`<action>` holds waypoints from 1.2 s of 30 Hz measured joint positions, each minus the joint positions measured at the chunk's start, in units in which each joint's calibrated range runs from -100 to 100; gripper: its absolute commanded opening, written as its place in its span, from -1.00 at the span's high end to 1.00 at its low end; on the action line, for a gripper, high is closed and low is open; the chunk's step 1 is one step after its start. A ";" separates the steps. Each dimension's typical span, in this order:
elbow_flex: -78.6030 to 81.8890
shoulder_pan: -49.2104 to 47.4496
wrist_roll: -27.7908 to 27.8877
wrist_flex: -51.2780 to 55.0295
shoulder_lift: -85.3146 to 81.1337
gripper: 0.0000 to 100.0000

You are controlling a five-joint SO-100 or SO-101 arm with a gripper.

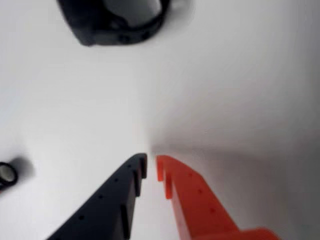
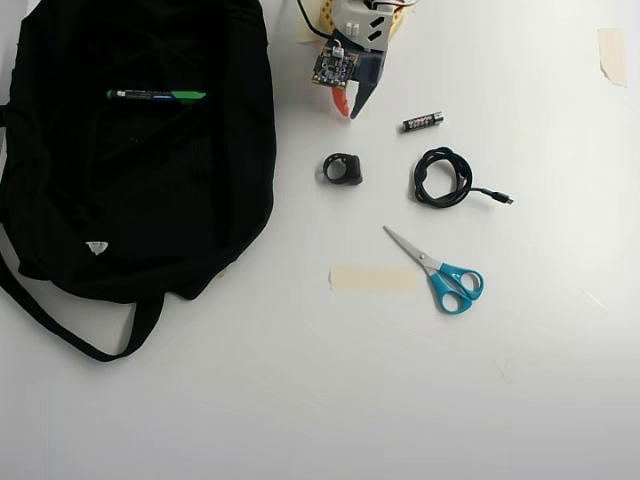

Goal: Put the green marker into the black bag

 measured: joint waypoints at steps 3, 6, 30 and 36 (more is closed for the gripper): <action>1.97 0.44 0.05 0.00 -5.31 0.96; 4.17 0.37 0.05 1.20 -9.38 0.96; 4.17 0.44 0.20 9.36 -11.21 0.96; 4.17 0.44 0.20 9.36 -11.21 0.96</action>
